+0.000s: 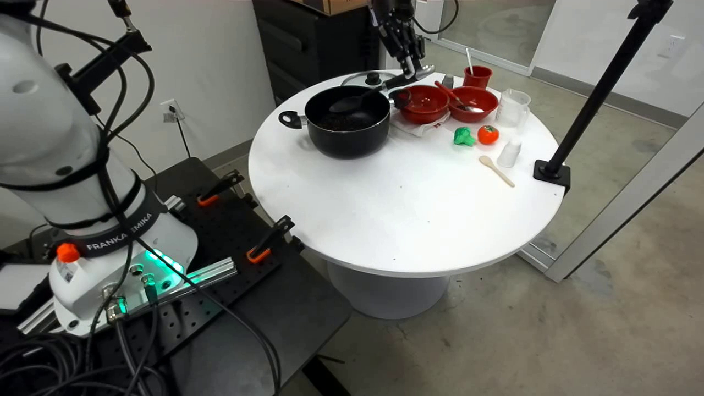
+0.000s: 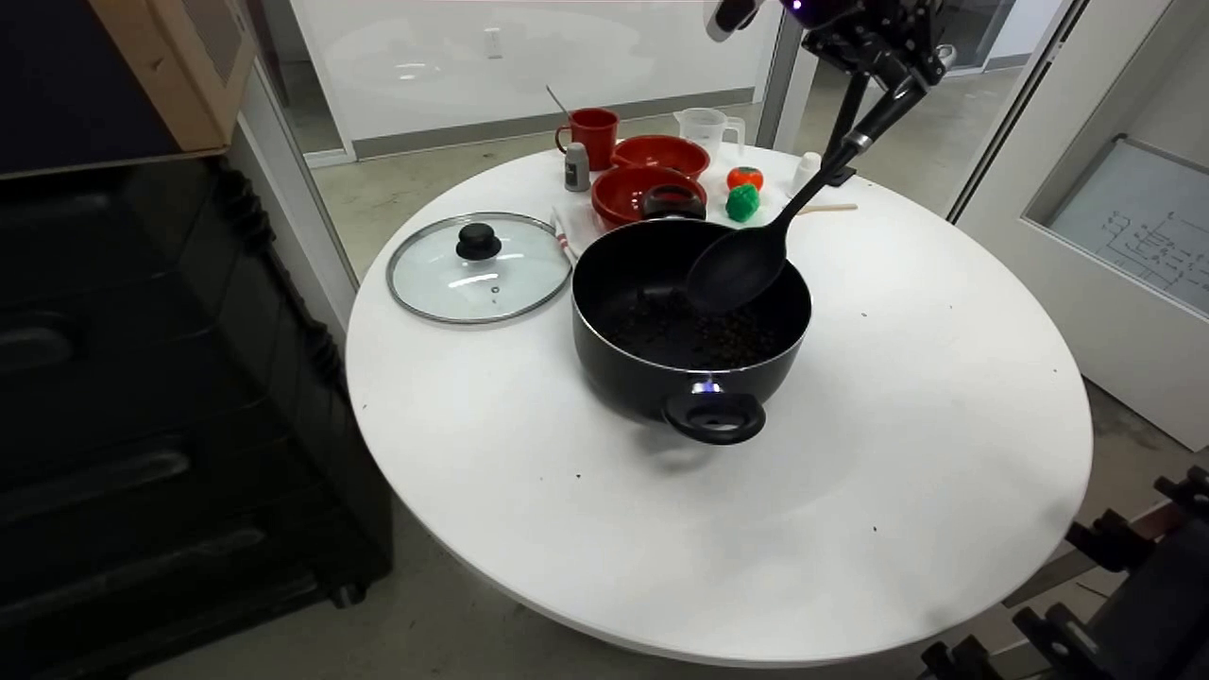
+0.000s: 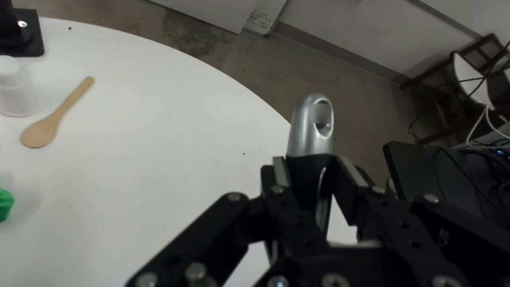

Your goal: Use the black ladle to stir the contents in the black pot

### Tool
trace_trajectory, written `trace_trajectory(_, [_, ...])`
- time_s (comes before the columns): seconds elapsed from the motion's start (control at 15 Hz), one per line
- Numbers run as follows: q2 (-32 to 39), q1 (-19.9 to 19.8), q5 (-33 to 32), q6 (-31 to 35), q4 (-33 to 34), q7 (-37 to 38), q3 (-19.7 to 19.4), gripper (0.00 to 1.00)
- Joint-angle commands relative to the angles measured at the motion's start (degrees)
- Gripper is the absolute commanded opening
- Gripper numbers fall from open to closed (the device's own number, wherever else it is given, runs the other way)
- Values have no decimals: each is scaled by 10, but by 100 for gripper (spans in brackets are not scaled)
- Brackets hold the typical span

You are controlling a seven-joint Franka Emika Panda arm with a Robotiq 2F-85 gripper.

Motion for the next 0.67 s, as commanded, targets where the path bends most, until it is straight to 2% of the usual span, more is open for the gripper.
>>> trace_trajectory(0.0, [-14, 13, -67, 26, -41, 98, 11, 8])
trace_trajectory(0.2, [-18, 19, -122, 52, -72, 193, 19, 8])
trace_trajectory(0.6, [-10, 24, -203, 38, -112, 312, 33, 8])
